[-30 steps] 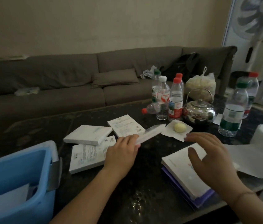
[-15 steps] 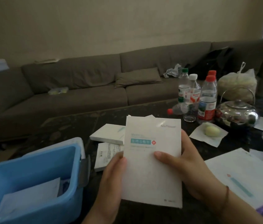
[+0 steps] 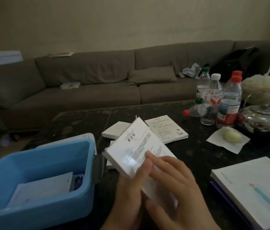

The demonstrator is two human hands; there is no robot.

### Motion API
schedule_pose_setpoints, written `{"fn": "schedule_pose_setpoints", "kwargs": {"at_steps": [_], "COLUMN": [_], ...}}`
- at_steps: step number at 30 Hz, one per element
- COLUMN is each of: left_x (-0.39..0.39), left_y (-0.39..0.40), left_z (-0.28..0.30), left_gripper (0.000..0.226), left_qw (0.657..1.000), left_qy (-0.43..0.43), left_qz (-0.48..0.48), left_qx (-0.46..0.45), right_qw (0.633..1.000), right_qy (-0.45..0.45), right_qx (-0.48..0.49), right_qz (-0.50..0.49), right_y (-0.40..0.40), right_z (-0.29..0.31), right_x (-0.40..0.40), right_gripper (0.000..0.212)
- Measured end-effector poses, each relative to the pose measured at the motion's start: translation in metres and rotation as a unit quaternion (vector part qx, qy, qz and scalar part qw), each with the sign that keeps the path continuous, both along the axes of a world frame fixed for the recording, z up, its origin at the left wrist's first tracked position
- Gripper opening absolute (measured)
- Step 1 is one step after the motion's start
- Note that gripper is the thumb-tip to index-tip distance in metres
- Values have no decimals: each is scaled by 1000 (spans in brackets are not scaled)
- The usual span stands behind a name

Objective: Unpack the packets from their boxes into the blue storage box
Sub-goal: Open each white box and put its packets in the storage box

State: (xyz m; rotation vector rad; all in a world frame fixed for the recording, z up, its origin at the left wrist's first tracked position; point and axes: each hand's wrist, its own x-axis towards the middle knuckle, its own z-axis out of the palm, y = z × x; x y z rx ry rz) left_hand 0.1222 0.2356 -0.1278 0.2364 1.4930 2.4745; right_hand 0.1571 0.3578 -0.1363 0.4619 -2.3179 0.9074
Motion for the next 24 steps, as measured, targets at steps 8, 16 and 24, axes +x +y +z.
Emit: {"fn": "schedule_pose_setpoints", "kwargs": {"at_steps": [8,16,24], "left_x": [-21,-34,-41], "left_y": [-21,-11,-3], "left_z": [3,0,2], "left_gripper": [42,36,32], "left_qw": [990,982,966], "left_qy": [-41,26,105], "left_qz": [-129,-181,-199], "left_qx": [24,-43,-129], "right_qw": [996,979,978], "right_qy": [12,-72,17], "right_qx": [-69,-188,-178], "right_qz": [-60,-42,-111], "right_y": [40,40,36], "right_z": [13,9,13], "right_x": [-23,-36,-37], "right_gripper": [20,34,12]}}
